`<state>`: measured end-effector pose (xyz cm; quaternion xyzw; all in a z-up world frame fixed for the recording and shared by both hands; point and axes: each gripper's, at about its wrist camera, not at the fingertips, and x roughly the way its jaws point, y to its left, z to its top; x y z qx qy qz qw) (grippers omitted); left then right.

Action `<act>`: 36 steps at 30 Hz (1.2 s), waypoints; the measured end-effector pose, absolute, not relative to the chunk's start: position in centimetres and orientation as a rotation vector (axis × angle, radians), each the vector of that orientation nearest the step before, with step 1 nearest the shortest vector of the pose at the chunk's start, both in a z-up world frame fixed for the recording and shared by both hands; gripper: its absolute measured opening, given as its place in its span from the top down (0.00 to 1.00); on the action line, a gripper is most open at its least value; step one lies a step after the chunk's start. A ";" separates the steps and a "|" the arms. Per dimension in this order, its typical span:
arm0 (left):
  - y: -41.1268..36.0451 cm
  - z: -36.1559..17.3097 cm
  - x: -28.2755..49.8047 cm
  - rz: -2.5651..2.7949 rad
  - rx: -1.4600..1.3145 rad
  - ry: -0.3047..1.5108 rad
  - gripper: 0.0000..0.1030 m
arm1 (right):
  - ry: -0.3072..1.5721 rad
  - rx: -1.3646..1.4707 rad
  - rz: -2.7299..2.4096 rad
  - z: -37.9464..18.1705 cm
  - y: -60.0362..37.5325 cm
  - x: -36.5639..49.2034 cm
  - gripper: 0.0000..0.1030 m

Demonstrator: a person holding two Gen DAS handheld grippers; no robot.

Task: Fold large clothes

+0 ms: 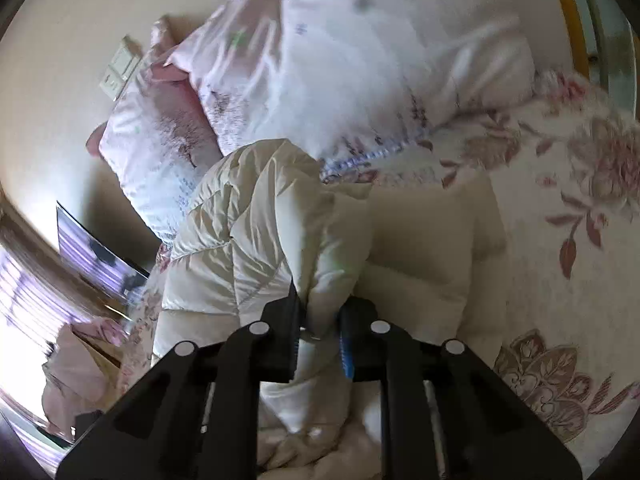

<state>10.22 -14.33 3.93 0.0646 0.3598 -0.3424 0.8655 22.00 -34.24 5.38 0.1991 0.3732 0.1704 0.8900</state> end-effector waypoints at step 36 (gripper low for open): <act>-4.4 5.7 24.6 -0.587 -0.057 0.827 0.35 | 0.861 0.538 0.219 0.7 -40.1 25.7 0.85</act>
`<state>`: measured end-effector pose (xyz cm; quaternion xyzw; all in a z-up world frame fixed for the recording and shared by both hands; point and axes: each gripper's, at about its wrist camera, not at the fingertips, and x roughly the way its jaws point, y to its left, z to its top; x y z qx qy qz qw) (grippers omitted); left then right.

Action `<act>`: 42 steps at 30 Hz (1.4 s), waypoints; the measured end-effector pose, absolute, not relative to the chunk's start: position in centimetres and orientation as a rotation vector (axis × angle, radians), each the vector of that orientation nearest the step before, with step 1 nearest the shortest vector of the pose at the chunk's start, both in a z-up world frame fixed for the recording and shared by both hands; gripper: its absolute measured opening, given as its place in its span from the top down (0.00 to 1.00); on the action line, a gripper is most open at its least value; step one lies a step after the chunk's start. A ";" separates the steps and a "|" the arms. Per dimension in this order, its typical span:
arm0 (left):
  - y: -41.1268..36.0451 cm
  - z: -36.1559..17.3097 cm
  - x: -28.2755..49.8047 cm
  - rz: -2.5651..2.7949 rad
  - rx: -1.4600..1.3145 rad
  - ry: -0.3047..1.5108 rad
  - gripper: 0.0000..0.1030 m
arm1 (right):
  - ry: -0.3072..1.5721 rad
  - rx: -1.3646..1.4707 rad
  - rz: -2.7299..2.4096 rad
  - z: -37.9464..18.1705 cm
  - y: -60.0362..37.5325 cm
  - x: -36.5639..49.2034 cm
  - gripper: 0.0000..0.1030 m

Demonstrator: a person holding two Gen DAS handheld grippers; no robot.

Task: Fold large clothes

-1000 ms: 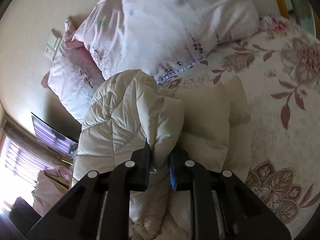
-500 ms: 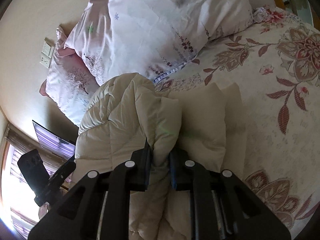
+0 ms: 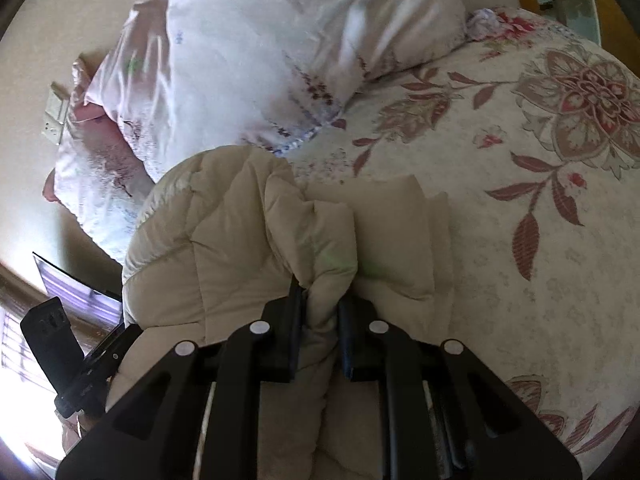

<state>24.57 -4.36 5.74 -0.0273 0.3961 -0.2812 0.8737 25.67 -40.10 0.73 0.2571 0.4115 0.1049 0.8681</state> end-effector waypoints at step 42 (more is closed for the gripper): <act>-3.0 10.0 21.8 -0.687 0.064 0.721 0.39 | 0.765 0.653 0.253 2.6 -41.4 16.1 0.31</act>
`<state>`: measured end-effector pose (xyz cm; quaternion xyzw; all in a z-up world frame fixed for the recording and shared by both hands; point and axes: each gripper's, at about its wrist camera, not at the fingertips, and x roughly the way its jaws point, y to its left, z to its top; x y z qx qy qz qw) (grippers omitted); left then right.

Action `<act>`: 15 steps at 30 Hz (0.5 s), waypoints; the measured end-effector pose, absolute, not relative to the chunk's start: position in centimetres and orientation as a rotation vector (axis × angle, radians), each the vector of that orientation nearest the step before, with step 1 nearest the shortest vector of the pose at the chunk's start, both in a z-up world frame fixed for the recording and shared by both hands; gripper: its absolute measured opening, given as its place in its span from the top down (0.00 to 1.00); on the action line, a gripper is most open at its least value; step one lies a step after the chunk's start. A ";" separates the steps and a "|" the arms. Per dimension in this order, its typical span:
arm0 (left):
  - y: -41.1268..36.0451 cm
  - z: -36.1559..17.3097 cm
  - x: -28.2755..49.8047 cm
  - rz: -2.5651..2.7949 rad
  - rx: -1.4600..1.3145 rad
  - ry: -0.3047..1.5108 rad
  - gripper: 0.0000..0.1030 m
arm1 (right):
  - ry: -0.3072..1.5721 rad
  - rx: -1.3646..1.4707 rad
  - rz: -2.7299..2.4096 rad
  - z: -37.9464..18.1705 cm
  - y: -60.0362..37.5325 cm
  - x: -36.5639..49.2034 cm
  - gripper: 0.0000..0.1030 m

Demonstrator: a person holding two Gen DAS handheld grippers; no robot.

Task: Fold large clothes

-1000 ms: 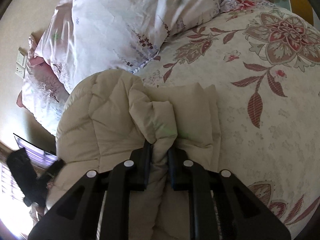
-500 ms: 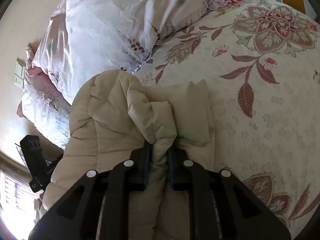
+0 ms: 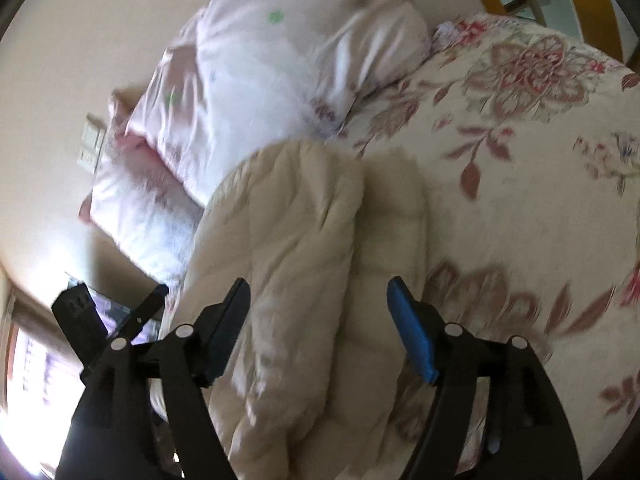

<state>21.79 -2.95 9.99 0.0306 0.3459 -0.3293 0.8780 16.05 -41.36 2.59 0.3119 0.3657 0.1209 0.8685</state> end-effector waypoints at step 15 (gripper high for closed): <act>-4.2 6.9 19.5 -0.693 0.131 0.828 0.38 | 0.812 0.675 0.124 -1.2 -39.8 14.3 0.88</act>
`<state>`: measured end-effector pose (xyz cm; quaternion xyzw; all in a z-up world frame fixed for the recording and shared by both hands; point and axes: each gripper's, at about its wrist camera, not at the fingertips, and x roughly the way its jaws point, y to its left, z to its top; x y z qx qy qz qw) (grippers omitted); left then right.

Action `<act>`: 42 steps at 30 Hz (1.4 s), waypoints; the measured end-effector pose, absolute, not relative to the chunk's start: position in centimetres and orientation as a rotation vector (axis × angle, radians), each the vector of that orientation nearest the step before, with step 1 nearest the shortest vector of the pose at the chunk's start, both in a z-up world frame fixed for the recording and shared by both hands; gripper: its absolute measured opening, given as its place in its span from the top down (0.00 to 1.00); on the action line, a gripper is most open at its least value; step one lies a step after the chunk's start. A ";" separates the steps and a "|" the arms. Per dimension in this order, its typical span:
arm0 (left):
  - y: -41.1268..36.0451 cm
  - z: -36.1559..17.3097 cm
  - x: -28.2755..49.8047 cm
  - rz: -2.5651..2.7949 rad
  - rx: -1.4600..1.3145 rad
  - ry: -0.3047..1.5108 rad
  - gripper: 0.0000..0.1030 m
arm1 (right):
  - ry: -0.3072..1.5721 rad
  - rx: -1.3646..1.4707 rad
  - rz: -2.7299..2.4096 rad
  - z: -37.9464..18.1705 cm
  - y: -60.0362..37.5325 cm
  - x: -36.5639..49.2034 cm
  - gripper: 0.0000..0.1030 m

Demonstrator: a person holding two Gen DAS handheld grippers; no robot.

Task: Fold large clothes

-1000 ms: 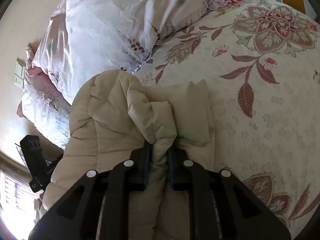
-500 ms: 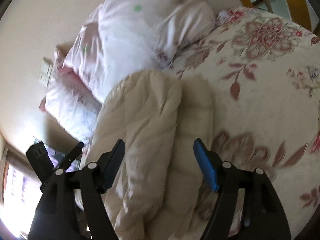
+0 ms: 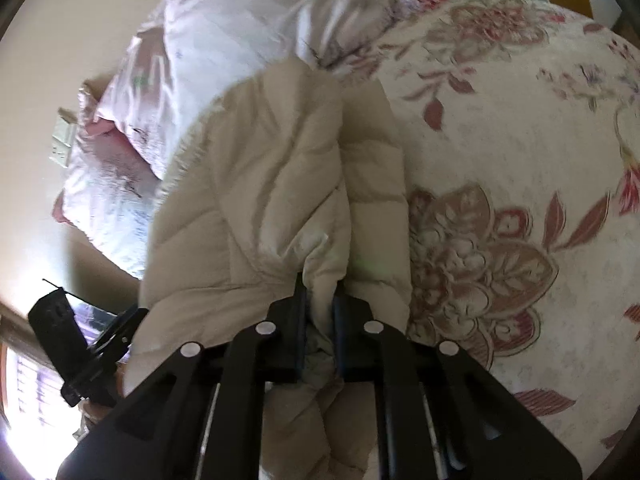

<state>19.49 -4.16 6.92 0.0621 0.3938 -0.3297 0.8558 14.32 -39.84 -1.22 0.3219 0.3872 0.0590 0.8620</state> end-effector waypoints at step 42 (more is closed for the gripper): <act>-3.8 5.6 14.4 -0.707 0.130 0.768 0.29 | 0.816 0.283 0.130 0.1 -33.2 9.3 0.35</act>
